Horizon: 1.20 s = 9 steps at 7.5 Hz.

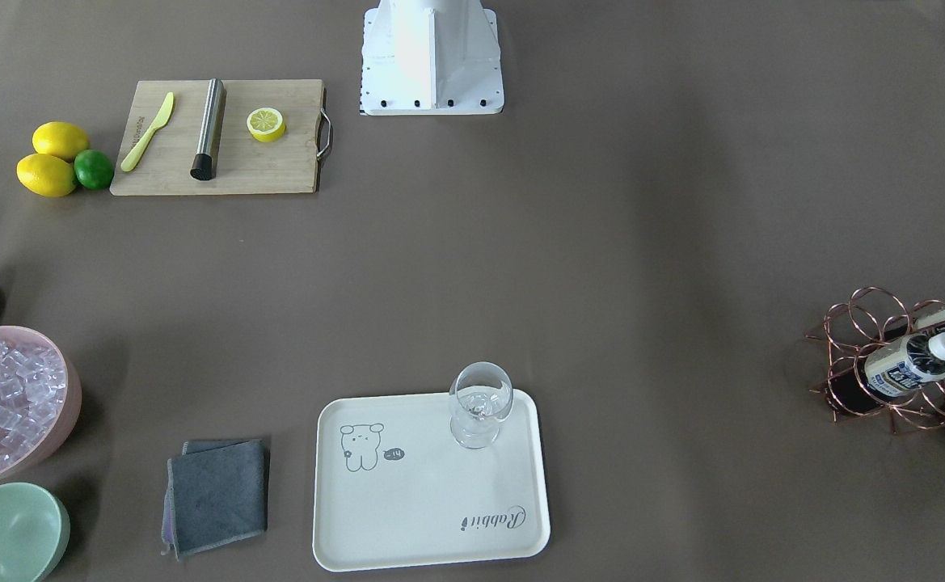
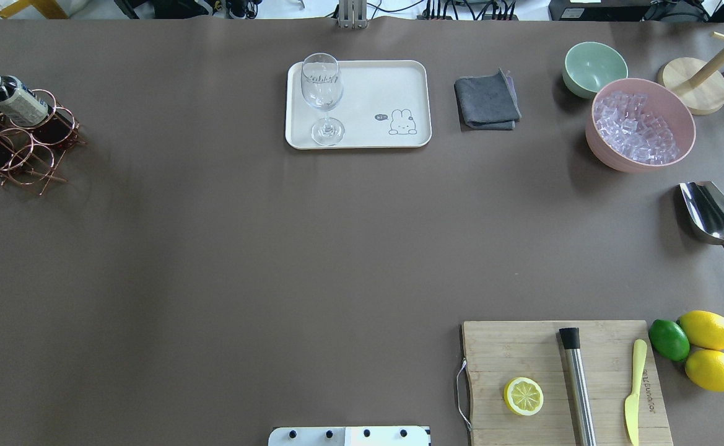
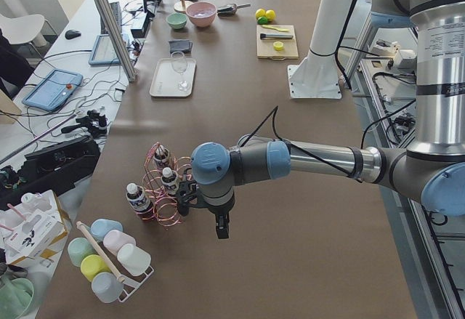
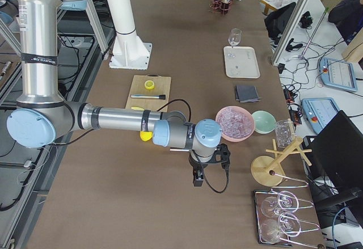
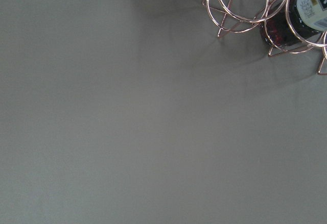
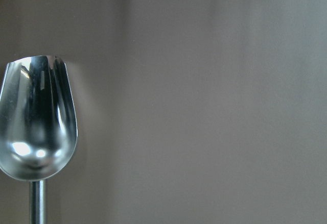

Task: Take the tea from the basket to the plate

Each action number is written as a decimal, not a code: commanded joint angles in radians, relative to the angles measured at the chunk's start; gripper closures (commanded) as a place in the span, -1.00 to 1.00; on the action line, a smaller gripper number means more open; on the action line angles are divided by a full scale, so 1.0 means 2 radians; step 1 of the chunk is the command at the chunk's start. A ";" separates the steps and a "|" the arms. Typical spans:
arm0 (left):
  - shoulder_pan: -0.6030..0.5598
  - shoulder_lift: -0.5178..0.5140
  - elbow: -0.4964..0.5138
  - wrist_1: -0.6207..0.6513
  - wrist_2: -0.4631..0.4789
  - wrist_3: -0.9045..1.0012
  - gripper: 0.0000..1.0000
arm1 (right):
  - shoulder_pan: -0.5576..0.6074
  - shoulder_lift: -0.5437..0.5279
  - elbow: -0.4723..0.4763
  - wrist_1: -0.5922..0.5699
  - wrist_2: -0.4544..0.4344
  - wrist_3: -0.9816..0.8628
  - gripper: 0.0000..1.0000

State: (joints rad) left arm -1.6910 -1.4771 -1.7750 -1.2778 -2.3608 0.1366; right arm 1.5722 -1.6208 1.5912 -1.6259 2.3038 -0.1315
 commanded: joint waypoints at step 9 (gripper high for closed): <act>0.015 -0.098 -0.008 0.058 -0.005 -0.292 -0.95 | -0.001 -0.001 -0.005 0.025 -0.007 0.001 -1.00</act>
State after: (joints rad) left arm -1.6771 -1.5988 -1.7928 -1.1946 -2.3583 -0.2008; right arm 1.5696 -1.6204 1.5929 -1.6199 2.2978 -0.1340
